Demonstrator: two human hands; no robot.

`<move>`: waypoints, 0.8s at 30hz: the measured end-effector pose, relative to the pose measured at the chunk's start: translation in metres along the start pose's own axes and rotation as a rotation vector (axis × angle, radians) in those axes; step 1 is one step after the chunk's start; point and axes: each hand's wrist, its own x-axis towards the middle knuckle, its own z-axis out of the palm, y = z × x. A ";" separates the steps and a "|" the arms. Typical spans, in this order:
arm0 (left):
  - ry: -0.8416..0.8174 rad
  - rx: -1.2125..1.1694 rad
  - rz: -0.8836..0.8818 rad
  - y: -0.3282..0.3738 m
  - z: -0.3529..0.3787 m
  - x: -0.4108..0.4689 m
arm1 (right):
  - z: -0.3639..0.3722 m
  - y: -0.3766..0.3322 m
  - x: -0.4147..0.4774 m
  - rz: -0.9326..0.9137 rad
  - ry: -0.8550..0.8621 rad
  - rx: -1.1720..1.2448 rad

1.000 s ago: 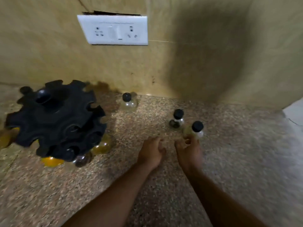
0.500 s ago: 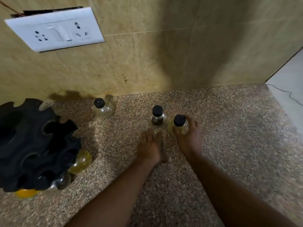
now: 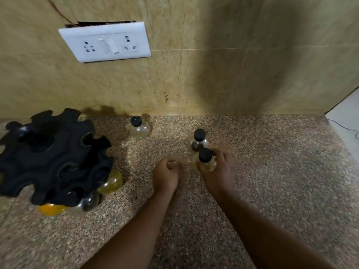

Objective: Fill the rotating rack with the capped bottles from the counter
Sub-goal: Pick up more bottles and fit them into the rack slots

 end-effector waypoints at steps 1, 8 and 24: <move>0.058 -0.086 -0.099 0.001 -0.011 0.001 | 0.005 -0.006 -0.002 -0.016 -0.025 0.002; 0.198 -0.790 -0.511 -0.027 -0.065 0.011 | 0.042 -0.059 -0.014 -0.197 -0.204 -0.035; 0.422 -1.313 -0.609 -0.074 -0.141 -0.022 | 0.121 -0.139 -0.057 -0.534 -0.641 0.004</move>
